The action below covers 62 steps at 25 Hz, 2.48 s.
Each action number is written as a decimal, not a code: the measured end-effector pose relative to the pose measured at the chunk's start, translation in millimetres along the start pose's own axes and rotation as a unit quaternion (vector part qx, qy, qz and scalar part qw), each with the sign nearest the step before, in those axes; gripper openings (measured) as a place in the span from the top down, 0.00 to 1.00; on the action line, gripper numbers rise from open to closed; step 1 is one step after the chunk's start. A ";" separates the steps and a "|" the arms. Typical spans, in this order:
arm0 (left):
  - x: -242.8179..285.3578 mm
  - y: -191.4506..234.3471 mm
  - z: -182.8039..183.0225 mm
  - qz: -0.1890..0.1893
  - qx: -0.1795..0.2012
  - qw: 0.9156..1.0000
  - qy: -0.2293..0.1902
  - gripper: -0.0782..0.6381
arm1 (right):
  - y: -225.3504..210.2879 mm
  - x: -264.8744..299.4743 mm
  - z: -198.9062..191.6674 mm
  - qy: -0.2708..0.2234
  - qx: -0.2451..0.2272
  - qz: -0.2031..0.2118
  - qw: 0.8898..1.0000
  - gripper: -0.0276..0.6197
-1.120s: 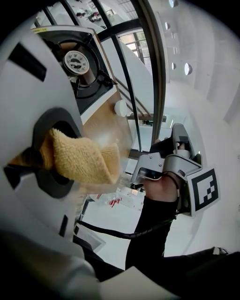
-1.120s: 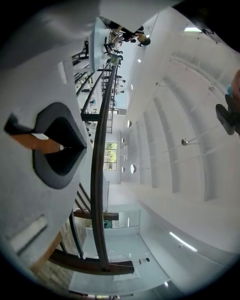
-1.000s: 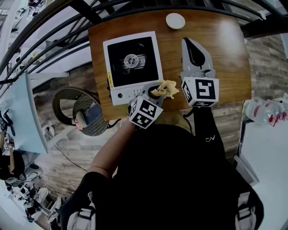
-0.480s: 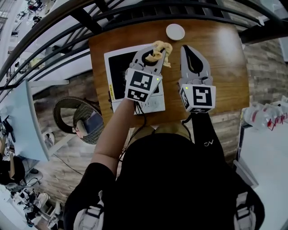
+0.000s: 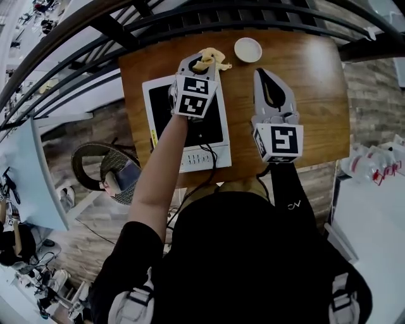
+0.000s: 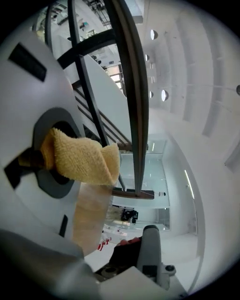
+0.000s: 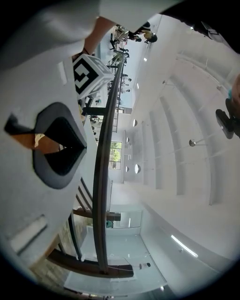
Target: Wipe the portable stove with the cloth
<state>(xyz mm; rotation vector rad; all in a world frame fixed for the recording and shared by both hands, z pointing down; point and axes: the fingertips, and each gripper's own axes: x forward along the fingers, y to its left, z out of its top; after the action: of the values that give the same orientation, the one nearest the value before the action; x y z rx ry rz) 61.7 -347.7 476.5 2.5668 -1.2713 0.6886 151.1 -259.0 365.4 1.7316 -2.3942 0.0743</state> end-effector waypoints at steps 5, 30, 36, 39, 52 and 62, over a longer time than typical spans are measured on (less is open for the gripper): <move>-37.1 40.5 -29.1 0.026 -0.015 0.999 0.015 0.85 | 21.0 18.8 2.5 0.000 0.001 0.011 1.000 0.95; -192.0 143.1 -18.6 0.166 -0.053 0.981 -0.085 0.85 | 120.5 42.9 34.4 -0.029 -0.014 0.083 0.996 0.95; -255.1 120.7 28.1 0.163 -0.057 0.971 -0.167 0.85 | 129.6 17.7 58.6 -0.056 -0.015 0.070 0.996 0.95; -282.4 104.1 32.3 0.160 -0.061 0.967 -0.187 0.85 | 136.4 -1.6 71.0 -0.070 -0.019 0.066 0.995 0.95; -333.5 61.2 30.2 0.157 -0.020 0.961 -0.227 0.85 | 154.3 -63.0 82.8 -0.087 -0.041 0.058 0.994 0.95; -346.3 60.6 35.4 0.148 -0.012 0.959 -0.240 0.85 | 166.9 -74.9 89.9 -0.094 -0.066 0.055 0.992 0.95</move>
<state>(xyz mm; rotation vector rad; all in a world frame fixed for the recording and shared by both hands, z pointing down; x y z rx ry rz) -155.9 -155.7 274.9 2.6425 -1.8190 0.0778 5.0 -149.2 275.1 1.6134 -2.5602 -0.2379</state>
